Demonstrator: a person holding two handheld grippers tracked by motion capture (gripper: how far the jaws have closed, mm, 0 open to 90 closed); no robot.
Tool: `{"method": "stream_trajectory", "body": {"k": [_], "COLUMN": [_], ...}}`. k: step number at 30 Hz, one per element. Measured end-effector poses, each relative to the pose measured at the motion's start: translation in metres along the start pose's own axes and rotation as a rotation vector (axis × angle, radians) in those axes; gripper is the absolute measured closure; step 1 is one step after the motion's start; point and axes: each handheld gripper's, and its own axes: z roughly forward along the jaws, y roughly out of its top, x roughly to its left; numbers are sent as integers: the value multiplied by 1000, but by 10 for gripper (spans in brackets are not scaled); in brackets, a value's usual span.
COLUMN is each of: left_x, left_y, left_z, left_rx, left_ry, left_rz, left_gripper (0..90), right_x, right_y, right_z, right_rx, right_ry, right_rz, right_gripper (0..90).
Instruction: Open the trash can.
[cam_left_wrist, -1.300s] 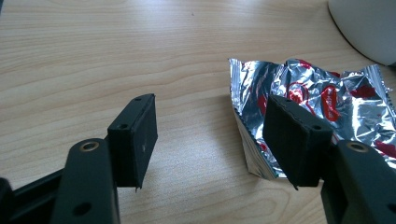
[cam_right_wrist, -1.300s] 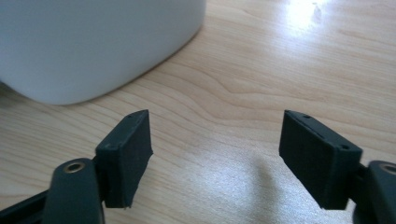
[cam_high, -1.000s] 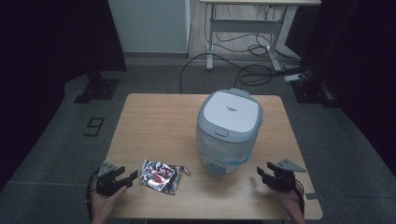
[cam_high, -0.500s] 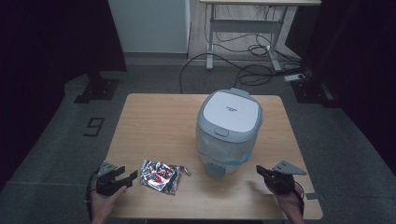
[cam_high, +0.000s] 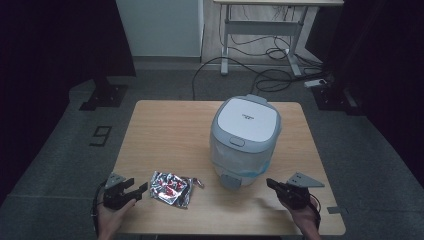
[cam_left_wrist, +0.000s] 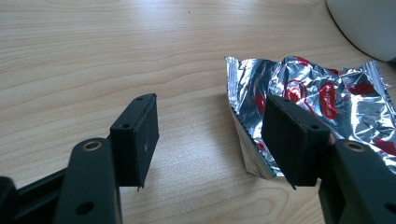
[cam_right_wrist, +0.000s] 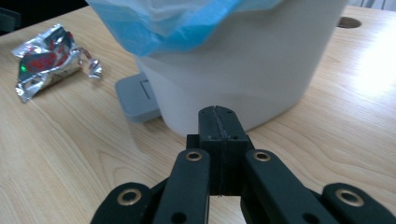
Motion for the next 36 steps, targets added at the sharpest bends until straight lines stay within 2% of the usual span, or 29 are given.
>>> {"method": "stream_trajectory", "body": {"k": [2, 5, 10, 22, 27, 36], "left_x": [0, 0, -1, 0, 0, -2], "left_y": [0, 0, 0, 2, 3, 3], "left_z": [0, 0, 0, -1, -1, 0], "left_rx": [0, 1, 3, -8, -12, -9], "left_ry": [-1, -2, -7, -26, -36, -39], "left_rz": [0, -2, -3, -6, -8, -10], "left_gripper": [371, 373, 376, 380, 387, 386], "right_x": [1, 6, 13, 29, 32, 40], "right_y": [1, 4, 8, 12, 15, 18], "right_z": [1, 7, 15, 31, 36, 56], "right_rx": [0, -1, 4, 27, 27, 45], "right_ry": [3, 57, 85, 108, 111, 133], "right_rz": [2, 5, -13, -53, -55, -58], "right_gripper": [897, 896, 897, 896, 896, 896]}}
